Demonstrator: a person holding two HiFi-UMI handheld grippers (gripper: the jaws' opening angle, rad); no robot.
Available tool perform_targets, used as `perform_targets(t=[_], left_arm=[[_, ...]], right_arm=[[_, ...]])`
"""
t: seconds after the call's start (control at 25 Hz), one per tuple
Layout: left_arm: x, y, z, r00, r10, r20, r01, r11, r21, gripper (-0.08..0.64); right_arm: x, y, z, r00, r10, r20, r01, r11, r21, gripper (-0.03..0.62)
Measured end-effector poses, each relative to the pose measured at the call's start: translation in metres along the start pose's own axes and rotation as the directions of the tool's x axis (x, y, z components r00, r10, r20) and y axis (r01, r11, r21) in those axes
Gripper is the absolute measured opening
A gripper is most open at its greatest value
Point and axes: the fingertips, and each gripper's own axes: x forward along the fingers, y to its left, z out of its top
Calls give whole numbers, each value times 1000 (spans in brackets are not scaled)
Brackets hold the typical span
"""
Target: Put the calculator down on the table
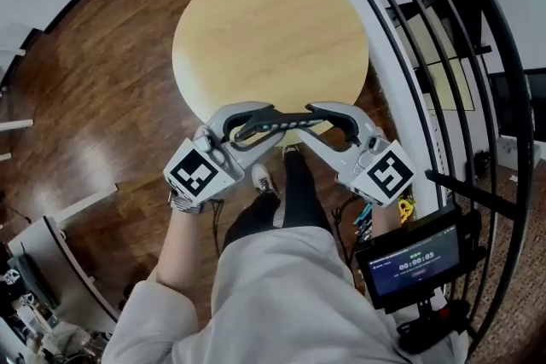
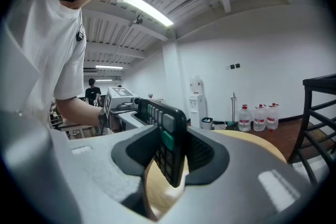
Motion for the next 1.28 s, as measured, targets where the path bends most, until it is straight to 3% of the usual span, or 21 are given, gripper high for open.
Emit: perform_targets(t=[0.32, 0.76, 1.28], left_arm=[[27, 49, -5, 1000, -10, 11, 11, 997, -75, 176], [67, 78, -79, 1000, -16, -26, 11, 981, -192, 175], [91, 98, -123, 995, -45, -90, 27, 981, -195, 179]], right_arm=[[24, -51, -8, 999, -24, -47, 27, 998, 48, 144], [39, -89, -85, 993, 5, -117, 9, 994, 111, 144], [46, -116, -133, 989, -25, -146, 47, 987, 154, 146]])
